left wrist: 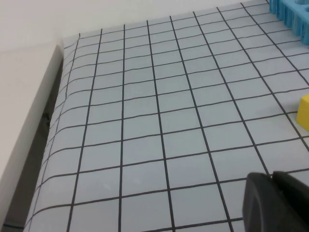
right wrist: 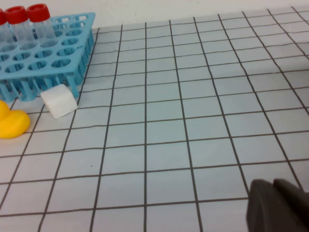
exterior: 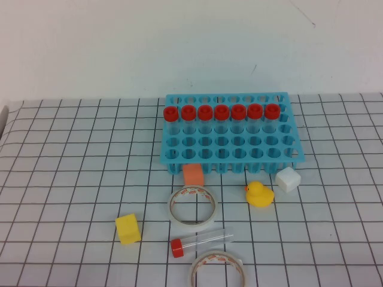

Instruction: Place the test tubes

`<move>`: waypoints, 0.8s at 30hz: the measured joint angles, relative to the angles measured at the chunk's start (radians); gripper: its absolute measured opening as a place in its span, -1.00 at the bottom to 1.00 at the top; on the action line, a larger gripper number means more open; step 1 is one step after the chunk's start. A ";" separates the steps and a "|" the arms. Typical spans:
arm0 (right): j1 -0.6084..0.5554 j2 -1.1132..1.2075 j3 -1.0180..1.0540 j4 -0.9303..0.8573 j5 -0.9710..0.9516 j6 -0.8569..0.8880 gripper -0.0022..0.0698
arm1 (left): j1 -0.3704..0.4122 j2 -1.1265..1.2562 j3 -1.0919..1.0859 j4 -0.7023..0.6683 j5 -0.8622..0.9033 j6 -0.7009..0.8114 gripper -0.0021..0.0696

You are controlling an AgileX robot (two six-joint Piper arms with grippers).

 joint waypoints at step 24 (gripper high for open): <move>0.000 0.000 0.000 0.117 -0.004 0.000 -0.94 | 0.000 0.000 0.002 -0.646 -0.056 -0.080 -0.95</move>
